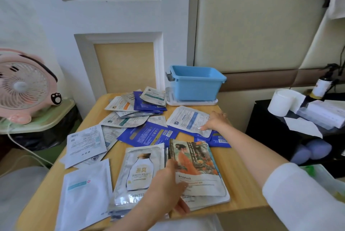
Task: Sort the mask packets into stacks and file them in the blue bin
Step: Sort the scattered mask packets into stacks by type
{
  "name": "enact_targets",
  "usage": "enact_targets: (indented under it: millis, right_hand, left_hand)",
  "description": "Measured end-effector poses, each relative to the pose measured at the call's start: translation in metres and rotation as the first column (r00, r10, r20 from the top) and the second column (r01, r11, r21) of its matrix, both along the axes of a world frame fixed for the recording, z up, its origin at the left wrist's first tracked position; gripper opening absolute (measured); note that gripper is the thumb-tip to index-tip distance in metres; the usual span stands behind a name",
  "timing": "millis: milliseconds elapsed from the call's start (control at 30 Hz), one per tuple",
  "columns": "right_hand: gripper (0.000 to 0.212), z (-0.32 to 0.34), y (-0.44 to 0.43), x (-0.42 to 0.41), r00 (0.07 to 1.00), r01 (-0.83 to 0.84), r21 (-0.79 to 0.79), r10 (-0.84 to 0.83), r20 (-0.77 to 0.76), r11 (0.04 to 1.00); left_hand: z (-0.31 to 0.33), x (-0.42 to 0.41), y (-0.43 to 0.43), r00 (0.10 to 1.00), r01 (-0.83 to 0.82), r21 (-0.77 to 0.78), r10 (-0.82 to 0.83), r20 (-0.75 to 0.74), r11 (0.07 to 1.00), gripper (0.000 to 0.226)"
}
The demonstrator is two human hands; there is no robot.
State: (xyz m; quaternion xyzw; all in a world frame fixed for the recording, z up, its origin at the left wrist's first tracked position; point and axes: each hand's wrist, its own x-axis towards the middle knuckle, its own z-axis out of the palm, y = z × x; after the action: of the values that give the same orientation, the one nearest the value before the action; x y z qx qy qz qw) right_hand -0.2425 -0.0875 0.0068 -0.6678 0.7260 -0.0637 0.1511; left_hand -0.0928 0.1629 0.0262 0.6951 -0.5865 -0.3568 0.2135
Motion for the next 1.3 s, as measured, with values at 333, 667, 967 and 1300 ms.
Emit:
enact_targets:
  millis: [333,667,967,1300]
  right_hand:
    - [0.046,-0.011,-0.001,0.006,0.999,-0.005,-0.441,0.02,0.028,0.898]
    - [0.027,0.069,0.043,0.014,0.609,0.269,-0.692,0.438,0.661,0.67]
    - [0.014,0.054,0.129,0.053,0.594,-0.463,-0.84,0.605,-0.531,-0.283]
    - [0.02,0.03,0.11,0.029,0.551,-0.532,-0.847,0.751,-0.363,-0.019]
  left_hand:
    - [0.017,-0.011,-0.004,0.765,0.342,-0.132,-0.195,0.613,0.93,0.047]
    - [-0.058,-0.017,-0.039,0.557,0.717,-0.061,-0.517,0.65,0.695,0.075]
    - [0.059,0.035,-0.073,0.241,-0.202,-0.183,-0.132,-0.962,0.962,0.033]
    - [0.027,0.084,-0.085,0.442,-0.453,-0.027,0.198,-0.875,0.891,0.02]
